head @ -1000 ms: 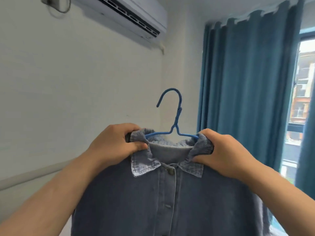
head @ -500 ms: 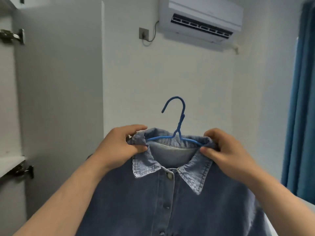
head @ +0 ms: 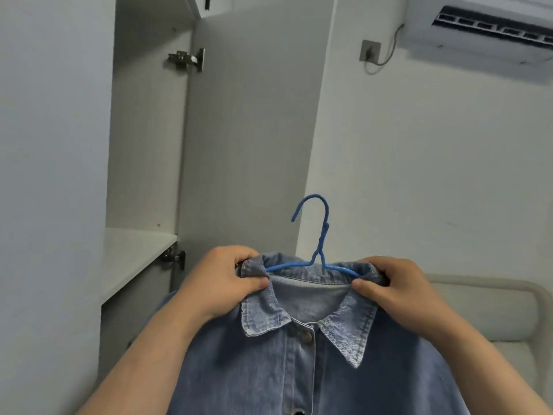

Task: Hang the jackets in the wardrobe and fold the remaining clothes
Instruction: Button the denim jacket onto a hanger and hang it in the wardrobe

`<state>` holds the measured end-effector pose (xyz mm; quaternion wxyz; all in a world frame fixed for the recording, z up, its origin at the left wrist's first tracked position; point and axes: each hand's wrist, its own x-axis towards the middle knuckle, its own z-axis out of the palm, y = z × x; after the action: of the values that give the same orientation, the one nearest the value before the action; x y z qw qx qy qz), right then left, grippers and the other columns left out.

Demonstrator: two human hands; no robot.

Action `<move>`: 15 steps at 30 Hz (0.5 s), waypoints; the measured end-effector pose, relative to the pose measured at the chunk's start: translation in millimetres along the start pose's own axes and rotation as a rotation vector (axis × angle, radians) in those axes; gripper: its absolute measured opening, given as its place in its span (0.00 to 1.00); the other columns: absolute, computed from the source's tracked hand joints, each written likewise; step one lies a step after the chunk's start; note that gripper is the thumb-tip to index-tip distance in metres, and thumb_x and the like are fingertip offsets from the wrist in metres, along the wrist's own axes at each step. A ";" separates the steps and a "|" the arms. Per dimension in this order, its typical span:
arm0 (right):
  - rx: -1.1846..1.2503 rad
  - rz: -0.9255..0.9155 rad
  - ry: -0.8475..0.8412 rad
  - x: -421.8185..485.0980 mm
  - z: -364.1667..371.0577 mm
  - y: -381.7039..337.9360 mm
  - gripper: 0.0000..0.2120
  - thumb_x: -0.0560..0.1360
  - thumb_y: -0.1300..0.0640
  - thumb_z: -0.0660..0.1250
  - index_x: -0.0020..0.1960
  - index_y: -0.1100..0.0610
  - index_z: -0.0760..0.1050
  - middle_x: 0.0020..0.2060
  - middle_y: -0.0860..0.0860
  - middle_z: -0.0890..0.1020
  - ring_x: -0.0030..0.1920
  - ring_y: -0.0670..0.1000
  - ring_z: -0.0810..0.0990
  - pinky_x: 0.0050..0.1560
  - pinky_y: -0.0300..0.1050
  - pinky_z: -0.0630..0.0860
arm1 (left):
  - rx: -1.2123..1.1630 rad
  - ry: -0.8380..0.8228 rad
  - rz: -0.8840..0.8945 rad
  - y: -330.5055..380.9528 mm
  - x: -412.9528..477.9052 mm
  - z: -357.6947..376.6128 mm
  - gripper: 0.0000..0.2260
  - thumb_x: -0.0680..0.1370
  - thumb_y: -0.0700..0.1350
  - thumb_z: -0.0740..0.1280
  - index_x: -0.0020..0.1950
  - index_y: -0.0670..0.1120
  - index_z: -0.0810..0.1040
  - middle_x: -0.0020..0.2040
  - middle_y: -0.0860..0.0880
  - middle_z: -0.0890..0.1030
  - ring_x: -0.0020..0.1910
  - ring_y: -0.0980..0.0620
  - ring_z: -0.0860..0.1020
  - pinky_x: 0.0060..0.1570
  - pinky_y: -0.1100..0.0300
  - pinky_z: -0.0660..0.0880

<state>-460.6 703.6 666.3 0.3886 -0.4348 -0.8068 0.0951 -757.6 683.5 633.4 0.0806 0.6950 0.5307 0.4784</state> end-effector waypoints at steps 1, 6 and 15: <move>0.000 0.002 -0.013 3.5 8.9 2.1 0.04 0.72 0.60 0.73 0.41 0.51 0.82 0.35 0.51 0.83 0.35 0.46 0.78 0.38 0.44 0.74 | 0.013 0.012 -0.026 -9.3 -3.0 1.6 0.11 0.63 0.57 0.73 0.44 0.61 0.81 0.37 0.60 0.82 0.37 0.60 0.79 0.43 0.53 0.79; 0.002 -0.006 -0.114 23.0 50.8 14.5 0.04 0.72 0.58 0.74 0.42 0.50 0.82 0.36 0.49 0.84 0.41 0.51 0.82 0.43 0.50 0.77 | 0.058 0.084 -0.120 -52.8 -15.8 11.0 0.17 0.61 0.65 0.67 0.46 0.61 0.79 0.42 0.63 0.78 0.39 0.62 0.77 0.44 0.50 0.78; 0.122 0.012 -0.304 65.8 140.0 64.9 0.11 0.71 0.58 0.76 0.38 0.41 0.82 0.34 0.41 0.84 0.37 0.41 0.82 0.36 0.36 0.75 | 0.203 0.069 -0.305 -147.7 -17.6 45.3 0.09 0.74 0.58 0.70 0.41 0.68 0.70 0.47 0.66 0.73 0.45 0.68 0.73 0.37 0.65 0.68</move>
<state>-540.2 819.7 575.0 0.2873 -0.3959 -0.8463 0.2109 -820.7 749.7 507.7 0.0634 0.5941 0.6781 0.4280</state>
